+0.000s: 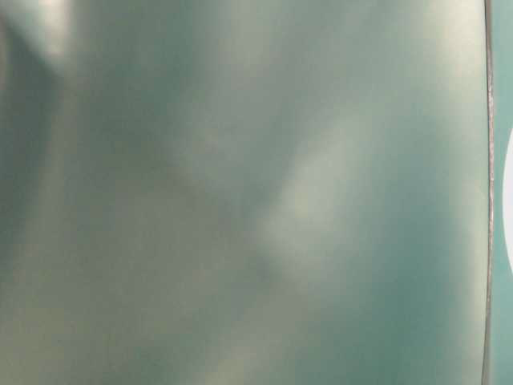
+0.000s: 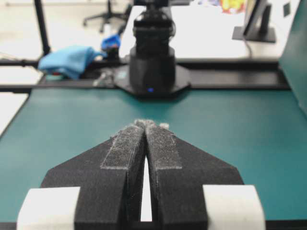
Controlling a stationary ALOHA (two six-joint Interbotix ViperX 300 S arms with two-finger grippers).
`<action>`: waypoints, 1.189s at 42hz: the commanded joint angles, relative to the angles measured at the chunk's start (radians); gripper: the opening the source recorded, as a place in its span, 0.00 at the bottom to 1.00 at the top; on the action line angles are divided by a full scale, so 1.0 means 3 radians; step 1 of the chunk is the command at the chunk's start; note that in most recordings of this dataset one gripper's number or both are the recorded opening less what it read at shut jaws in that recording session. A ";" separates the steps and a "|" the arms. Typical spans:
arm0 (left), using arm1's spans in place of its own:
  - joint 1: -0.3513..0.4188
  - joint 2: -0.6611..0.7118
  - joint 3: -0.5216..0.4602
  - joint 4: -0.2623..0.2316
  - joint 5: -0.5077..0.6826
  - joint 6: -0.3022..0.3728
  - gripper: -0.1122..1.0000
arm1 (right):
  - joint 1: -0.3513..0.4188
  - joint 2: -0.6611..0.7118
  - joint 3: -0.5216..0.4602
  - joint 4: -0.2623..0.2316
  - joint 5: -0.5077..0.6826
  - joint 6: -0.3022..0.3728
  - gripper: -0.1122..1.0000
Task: Scoop the yellow hexagonal prism block from the bowl with a spoon using the right arm.
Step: 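Move the right gripper left toward the pink spoon handle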
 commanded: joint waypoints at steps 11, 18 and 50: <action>-0.0005 0.0020 -0.0082 0.0031 -0.0092 -0.0005 0.10 | -0.0026 0.0240 -0.0031 -0.0005 0.0031 0.0005 0.10; -0.0005 0.0015 -0.0077 0.0036 -0.0087 0.0036 0.10 | -0.0020 0.0373 -0.0005 0.0000 0.0143 0.0015 0.21; -0.0005 0.0015 -0.0077 0.0061 -0.0072 0.0046 0.10 | 0.0823 0.1979 0.0450 0.0465 -0.1258 0.0031 0.62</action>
